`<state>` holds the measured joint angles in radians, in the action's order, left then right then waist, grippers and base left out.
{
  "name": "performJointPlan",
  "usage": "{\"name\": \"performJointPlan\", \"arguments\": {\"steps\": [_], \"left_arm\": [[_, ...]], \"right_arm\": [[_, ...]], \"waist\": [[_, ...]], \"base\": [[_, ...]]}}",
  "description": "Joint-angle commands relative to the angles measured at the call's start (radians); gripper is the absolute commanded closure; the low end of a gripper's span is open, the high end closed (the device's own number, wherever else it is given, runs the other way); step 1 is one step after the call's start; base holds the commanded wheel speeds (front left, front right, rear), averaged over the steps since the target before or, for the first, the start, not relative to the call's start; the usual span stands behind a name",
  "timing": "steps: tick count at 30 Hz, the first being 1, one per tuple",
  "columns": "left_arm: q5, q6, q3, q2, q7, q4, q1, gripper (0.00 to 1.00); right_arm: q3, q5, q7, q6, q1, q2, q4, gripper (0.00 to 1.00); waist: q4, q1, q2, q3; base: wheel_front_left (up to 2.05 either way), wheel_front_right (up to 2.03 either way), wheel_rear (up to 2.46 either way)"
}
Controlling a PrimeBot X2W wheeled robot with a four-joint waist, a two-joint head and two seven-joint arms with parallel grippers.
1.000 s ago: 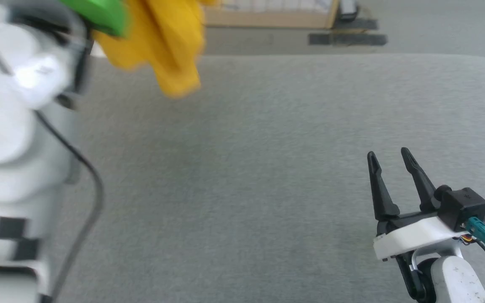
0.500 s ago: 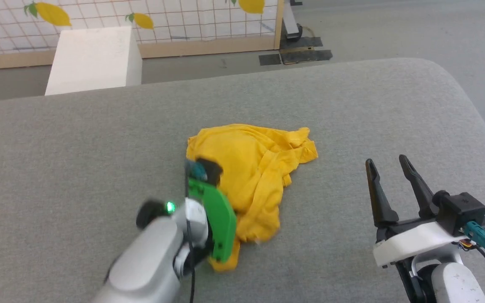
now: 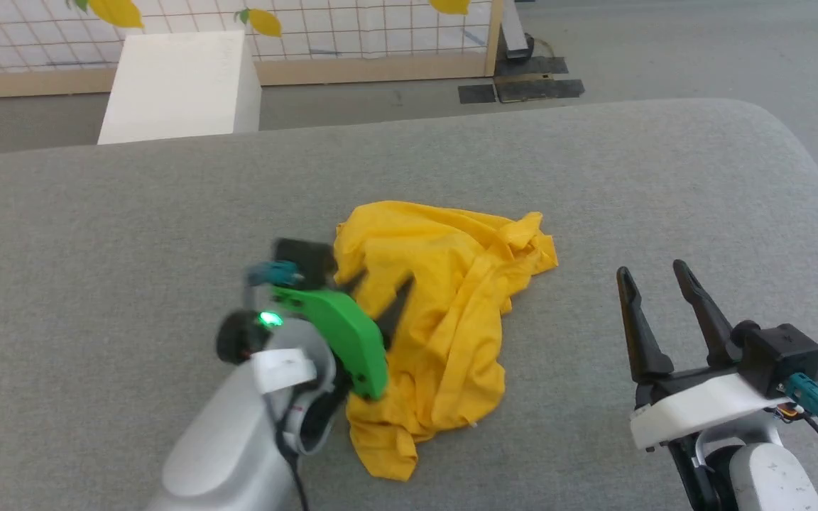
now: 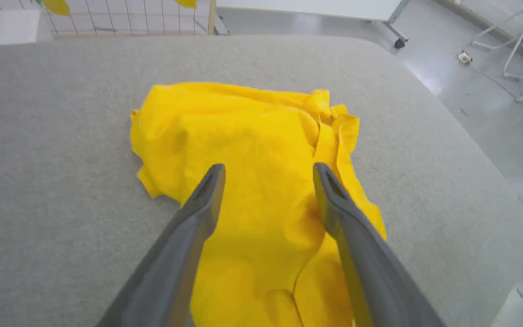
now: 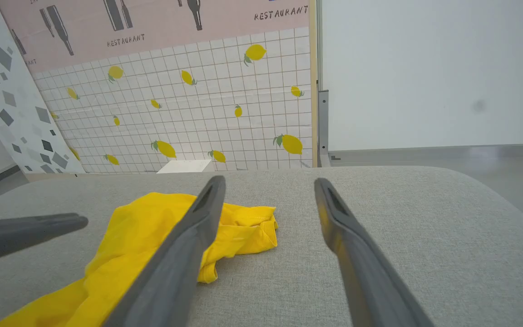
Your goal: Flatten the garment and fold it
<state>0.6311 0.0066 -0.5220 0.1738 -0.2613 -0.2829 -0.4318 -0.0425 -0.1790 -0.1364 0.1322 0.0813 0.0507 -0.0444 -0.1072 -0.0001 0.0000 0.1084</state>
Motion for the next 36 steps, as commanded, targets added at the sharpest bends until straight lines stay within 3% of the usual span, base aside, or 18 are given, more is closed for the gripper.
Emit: {"name": "performJointPlan", "arguments": {"steps": [1, 7, 10, 17, 18, 24, 32, 33, 34, 35, 36], "left_arm": [[-0.015, 0.020, 0.032, 0.013, 0.069, 0.029, 0.024, 0.00], [-0.097, 0.100, 0.161, 0.052, 0.426, 0.126, 0.092, 0.00], [-0.131, 0.120, 0.214, 0.061, 0.511, 0.151, 0.147, 0.00], [-0.251, 0.108, 0.336, 0.027, 0.523, 0.274, 0.261, 0.00], [-0.303, 0.090, 0.384, -0.015, 0.523, 0.305, 0.288, 0.00], [-0.369, 0.051, 0.429, -0.087, 0.523, 0.331, 0.300, 0.00], [-0.391, 0.001, 0.461, -0.118, 0.523, 0.314, 0.277, 0.00], [-0.393, -0.003, 0.463, -0.120, 0.523, 0.310, 0.276, 0.00], [-0.395, -0.007, 0.465, -0.121, 0.523, 0.305, 0.276, 0.00], [-0.396, -0.009, 0.466, -0.121, 0.523, 0.301, 0.277, 0.00], [-0.398, -0.012, 0.468, -0.122, 0.523, 0.295, 0.280, 0.00]], "right_arm": [[0.003, -0.006, -0.002, -0.002, -0.007, 0.000, 0.006, 0.00], [0.014, -0.005, -0.001, -0.002, -0.008, 0.000, 0.012, 0.00], [0.026, -0.002, 0.010, -0.002, 0.000, 0.000, 0.017, 0.00], [0.088, 0.015, 0.173, -0.002, 0.111, 0.000, -0.041, 0.00], [0.113, 0.034, 0.287, -0.002, 0.203, 0.000, -0.117, 0.00], [0.179, 0.098, 0.536, -0.002, 0.362, 0.000, -0.298, 0.00], [0.198, 0.177, 0.762, -0.002, 0.474, 0.000, -0.454, 0.00], [0.205, 0.182, 0.783, -0.002, 0.476, 0.000, -0.465, 0.27], [0.217, 0.186, 0.807, -0.002, 0.477, 0.000, -0.477, 0.65], [0.228, 0.181, 0.825, -0.002, 0.476, 0.000, -0.485, 0.95], [0.234, 0.168, 0.841, -0.002, 0.473, 0.000, -0.493, 1.00]], "waist": [[0.014, 0.0001, 0.0000, -0.004], [0.045, 0.0001, 0.0000, -0.010], [0.066, 0.0001, 0.0000, -0.003], [0.114, 0.0001, 0.0000, 0.057], [0.148, 0.0001, 0.0000, 0.097], [0.217, 0.0001, 0.0000, 0.160], [0.268, 0.0001, 0.0000, 0.198], [0.270, 0.0001, 0.0000, 0.197], [0.273, 0.0001, 0.0000, 0.192], [0.273, 0.0001, 0.0000, 0.188], [0.273, 0.0001, 0.0000, 0.178]], "base": [[0.00, 0.00, 0.00], [0.00, 0.00, 0.00], [0.00, 0.00, 0.00], [0.00, 0.00, 0.00], [0.00, 0.00, 0.00], [0.00, 0.00, 0.00], [0.00, 0.00, 0.00], [0.00, 0.00, 0.00], [0.00, 0.00, 0.00], [0.00, 0.00, 0.00], [0.00, 0.00, 0.00]]}}
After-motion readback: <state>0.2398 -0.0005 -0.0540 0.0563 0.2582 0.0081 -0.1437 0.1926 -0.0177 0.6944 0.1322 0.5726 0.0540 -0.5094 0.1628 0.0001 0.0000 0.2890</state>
